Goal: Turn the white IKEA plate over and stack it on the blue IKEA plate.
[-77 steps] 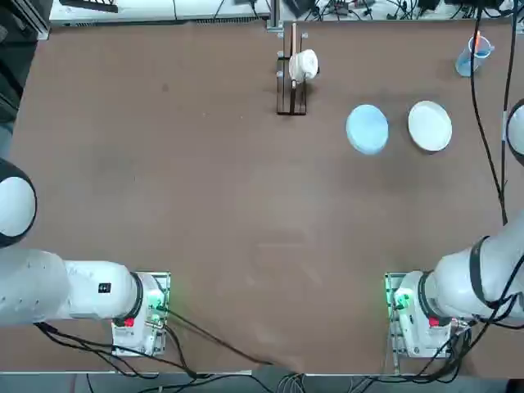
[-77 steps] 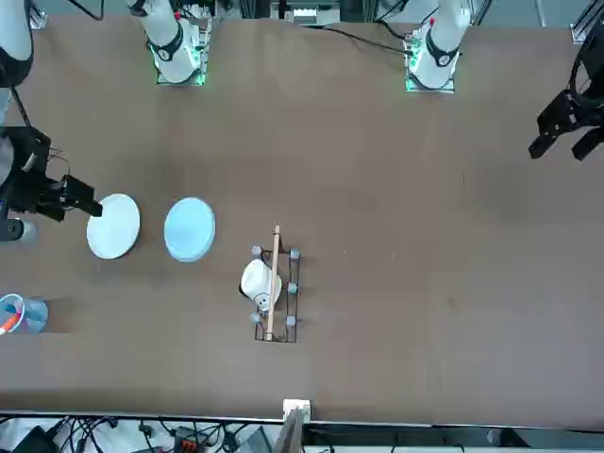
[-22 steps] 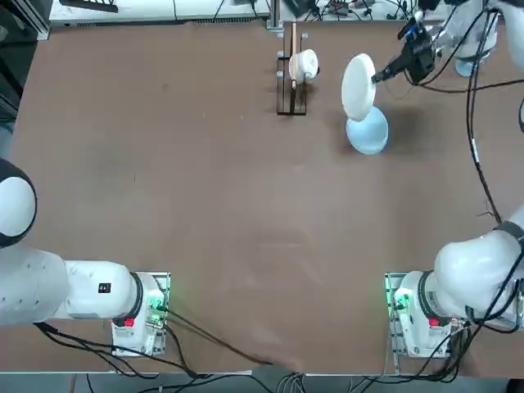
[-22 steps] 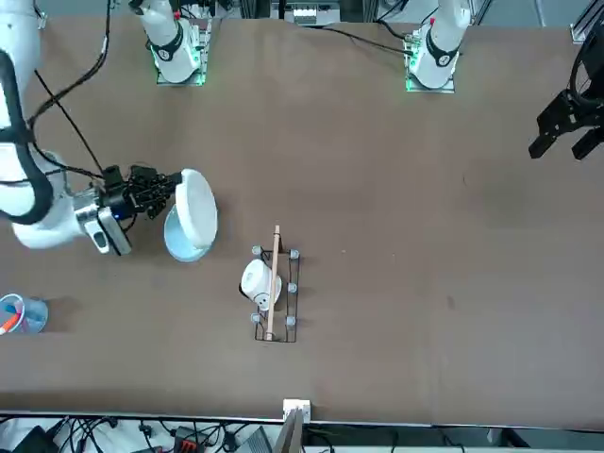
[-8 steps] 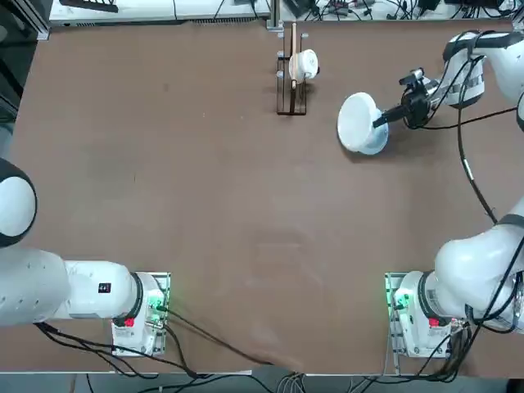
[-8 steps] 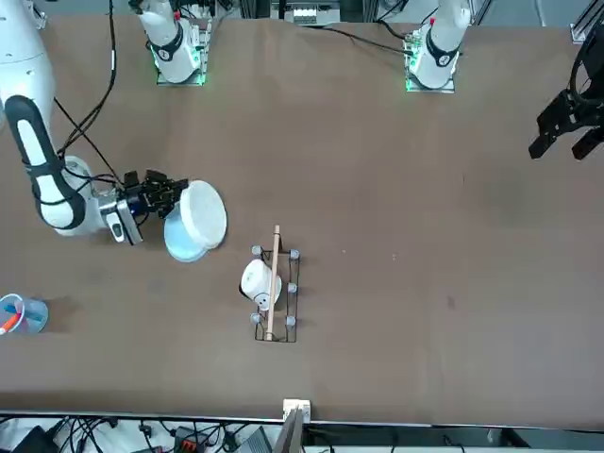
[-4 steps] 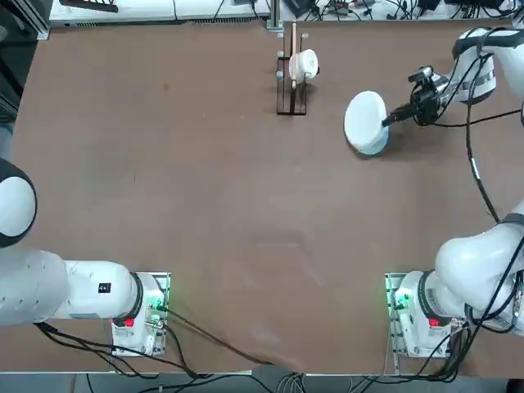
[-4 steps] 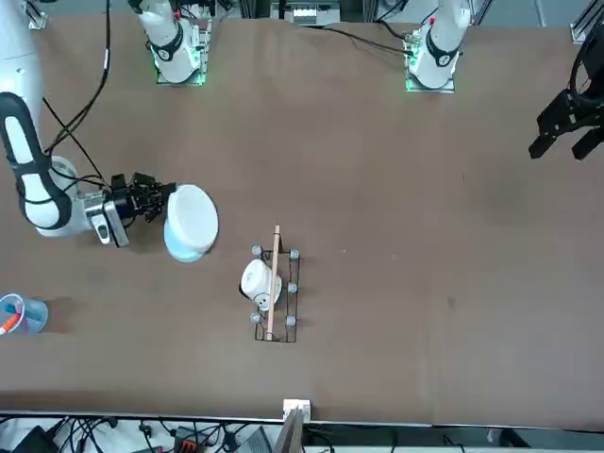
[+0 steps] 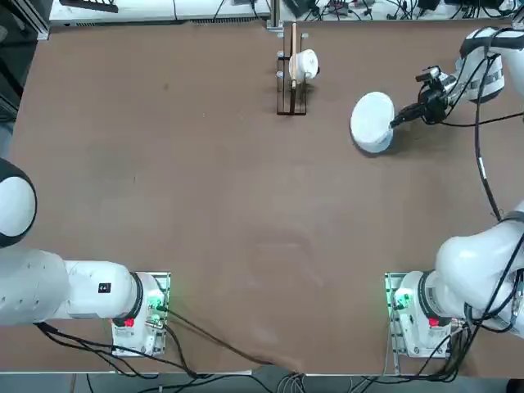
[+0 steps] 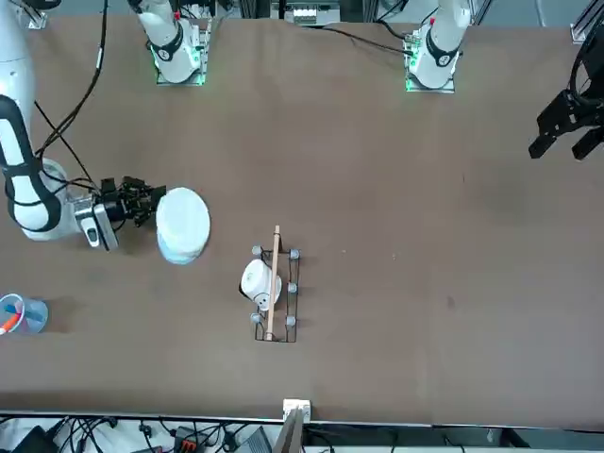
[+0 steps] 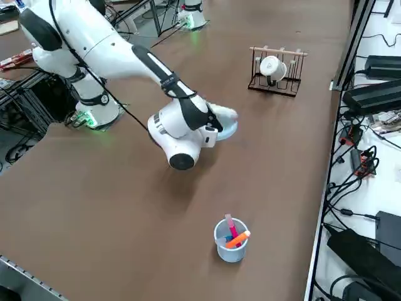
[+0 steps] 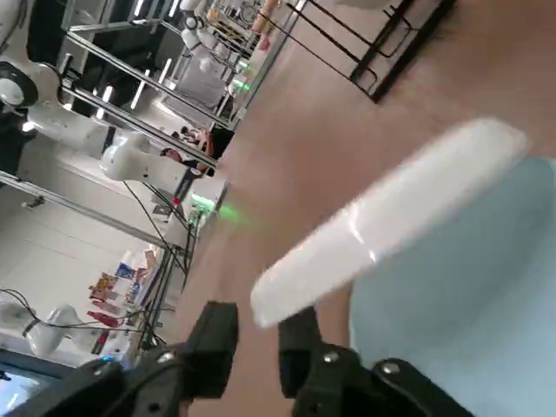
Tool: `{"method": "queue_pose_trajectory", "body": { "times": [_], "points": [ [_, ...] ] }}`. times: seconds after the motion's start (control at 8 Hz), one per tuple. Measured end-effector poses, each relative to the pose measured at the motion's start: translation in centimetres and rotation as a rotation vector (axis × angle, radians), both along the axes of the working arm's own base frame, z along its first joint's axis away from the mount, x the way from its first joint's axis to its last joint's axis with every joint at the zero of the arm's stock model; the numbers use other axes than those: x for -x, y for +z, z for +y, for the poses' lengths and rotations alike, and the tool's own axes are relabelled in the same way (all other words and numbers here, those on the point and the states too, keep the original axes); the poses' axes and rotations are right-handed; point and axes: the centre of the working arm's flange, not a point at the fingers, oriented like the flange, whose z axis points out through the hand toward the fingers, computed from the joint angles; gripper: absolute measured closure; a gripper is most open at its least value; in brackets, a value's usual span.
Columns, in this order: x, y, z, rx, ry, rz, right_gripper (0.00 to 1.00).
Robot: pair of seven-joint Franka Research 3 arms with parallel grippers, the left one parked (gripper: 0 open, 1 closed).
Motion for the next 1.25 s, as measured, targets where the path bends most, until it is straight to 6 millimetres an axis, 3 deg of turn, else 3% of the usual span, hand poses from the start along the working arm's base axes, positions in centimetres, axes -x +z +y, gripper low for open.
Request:
{"method": "queue_pose_trajectory", "body": {
  "times": [0.12, 0.38, 0.75, 0.88, 1.12, 1.25],
  "points": [
    [-0.4, 0.0, -0.9, 0.025, 0.011, -0.017, 0.42],
    [-2.4, 1.9, -3.0, 0.098, 0.043, -0.081, 0.01],
    [-4.8, 5.1, -5.6, 0.203, 0.084, -0.151, 0.0],
    [-6.2, 7.3, -6.2, 0.263, 0.093, -0.143, 0.0],
    [-9.2, 12.3, -5.3, 0.427, 0.059, -0.054, 0.0],
    [-10.3, 14.6, -3.6, 0.52, 0.035, 0.005, 0.0]
  ]
}}
